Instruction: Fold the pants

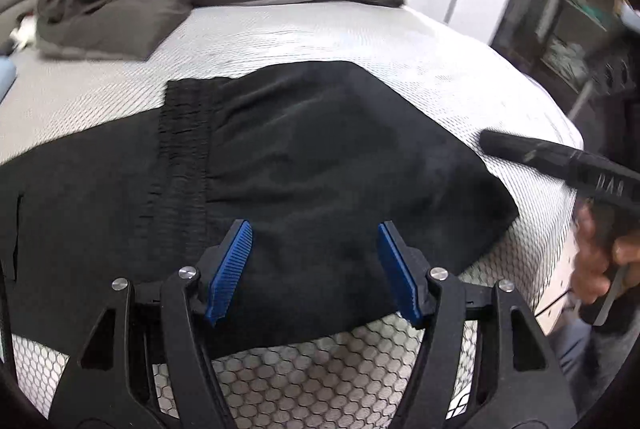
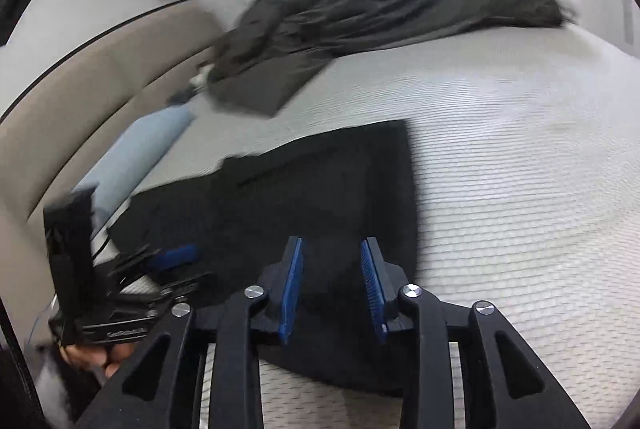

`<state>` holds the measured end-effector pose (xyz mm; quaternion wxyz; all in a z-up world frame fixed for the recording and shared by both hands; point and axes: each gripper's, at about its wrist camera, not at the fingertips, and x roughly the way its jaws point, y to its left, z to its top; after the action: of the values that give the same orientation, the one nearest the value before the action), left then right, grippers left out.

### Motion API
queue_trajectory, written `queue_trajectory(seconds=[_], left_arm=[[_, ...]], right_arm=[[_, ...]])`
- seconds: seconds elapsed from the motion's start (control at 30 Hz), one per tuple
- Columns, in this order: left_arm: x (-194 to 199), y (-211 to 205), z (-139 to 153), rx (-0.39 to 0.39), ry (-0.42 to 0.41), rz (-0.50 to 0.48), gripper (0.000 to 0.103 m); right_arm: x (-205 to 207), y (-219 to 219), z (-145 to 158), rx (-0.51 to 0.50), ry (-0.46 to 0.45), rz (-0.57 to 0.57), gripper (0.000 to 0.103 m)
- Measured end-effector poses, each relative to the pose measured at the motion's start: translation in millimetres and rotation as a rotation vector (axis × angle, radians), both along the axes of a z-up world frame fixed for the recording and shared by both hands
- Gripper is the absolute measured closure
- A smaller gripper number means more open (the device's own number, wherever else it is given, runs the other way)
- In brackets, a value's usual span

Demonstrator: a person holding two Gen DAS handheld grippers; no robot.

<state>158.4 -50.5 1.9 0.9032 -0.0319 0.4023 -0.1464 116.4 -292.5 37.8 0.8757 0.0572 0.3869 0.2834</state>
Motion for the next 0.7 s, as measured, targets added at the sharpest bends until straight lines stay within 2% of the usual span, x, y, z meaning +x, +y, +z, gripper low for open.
queue_trajectory(seconds=[0.1, 0.17, 0.2, 0.27, 0.4, 0.47, 0.53, 0.63, 0.7], left_arm=[[6, -5, -14, -0.032, 0.058, -0.042, 0.041], [11, 0, -21, -0.050, 0.076, -0.058, 0.041], [11, 5, -23, -0.064, 0.084, -0.068, 0.045], [7, 13, -23, -0.077, 0.082, -0.080, 0.051], [-4, 25, -26, -0.050, 0.086, -0.076, 0.053], [-9, 26, -22, -0.029, 0.079, -0.068, 0.053], [-15, 25, -9, -0.020, 0.058, -0.053, 0.053], [-10, 20, 10, -0.025, -0.011, -0.031, 0.053], [0, 14, 14, -0.009, -0.012, -0.029, 0.053]], right_arm=[[1, 43, -26, -0.063, 0.048, 0.087, 0.070], [3, 66, -47, -0.162, 0.075, 0.113, 0.070], [5, 71, -58, -0.213, 0.070, 0.124, 0.071], [3, 66, -61, -0.242, 0.023, 0.135, 0.072], [-1, 32, -59, -0.395, -0.048, 0.005, 0.071], [1, 14, -58, -0.366, -0.017, -0.031, 0.071], [-2, 2, -48, -0.326, -0.027, -0.056, 0.071], [-11, 14, -28, -0.238, -0.056, -0.017, 0.071], [-7, 34, -24, -0.193, -0.033, 0.021, 0.070]])
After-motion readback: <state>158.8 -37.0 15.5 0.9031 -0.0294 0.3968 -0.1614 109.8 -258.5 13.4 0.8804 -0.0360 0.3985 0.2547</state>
